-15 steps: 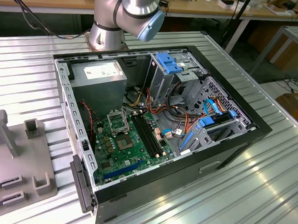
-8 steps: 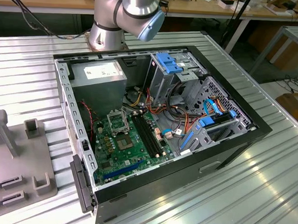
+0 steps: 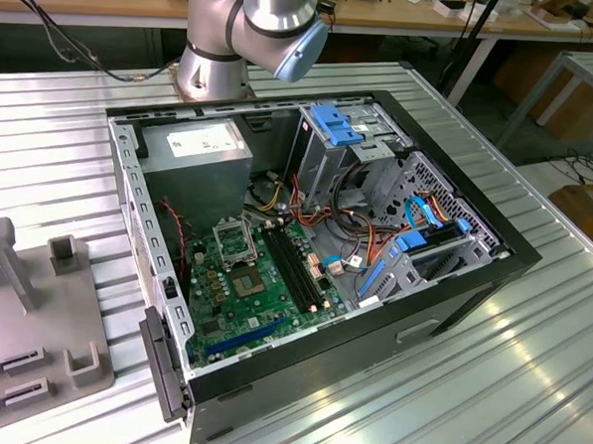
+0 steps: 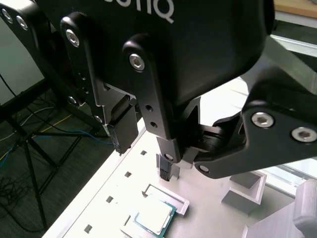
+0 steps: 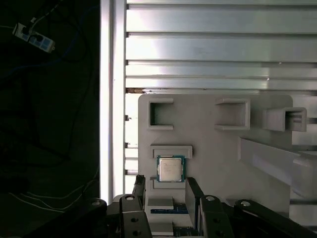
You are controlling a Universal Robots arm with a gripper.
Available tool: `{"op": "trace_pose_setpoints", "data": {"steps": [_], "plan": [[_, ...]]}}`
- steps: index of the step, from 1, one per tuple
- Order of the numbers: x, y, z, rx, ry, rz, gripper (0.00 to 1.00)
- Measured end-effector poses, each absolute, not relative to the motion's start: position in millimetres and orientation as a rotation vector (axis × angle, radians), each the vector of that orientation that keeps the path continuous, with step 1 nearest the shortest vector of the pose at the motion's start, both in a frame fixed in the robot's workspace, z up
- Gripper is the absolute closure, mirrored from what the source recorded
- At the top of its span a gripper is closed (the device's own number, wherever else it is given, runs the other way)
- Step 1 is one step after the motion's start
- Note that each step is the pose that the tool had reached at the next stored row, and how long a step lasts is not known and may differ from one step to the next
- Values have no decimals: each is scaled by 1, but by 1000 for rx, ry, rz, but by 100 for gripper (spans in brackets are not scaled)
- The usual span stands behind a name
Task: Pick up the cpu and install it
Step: 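Pick up the cpu and move it towards the insertion slot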
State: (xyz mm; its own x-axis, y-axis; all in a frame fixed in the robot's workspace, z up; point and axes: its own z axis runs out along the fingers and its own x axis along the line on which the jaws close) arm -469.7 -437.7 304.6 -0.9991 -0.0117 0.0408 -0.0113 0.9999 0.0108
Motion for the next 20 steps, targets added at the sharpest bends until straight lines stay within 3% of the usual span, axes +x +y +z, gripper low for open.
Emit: {"op": "trace_pose_setpoints", "data": {"steps": [20], "plan": [[-470,-438,288,24,-3101,-16,55]]}}
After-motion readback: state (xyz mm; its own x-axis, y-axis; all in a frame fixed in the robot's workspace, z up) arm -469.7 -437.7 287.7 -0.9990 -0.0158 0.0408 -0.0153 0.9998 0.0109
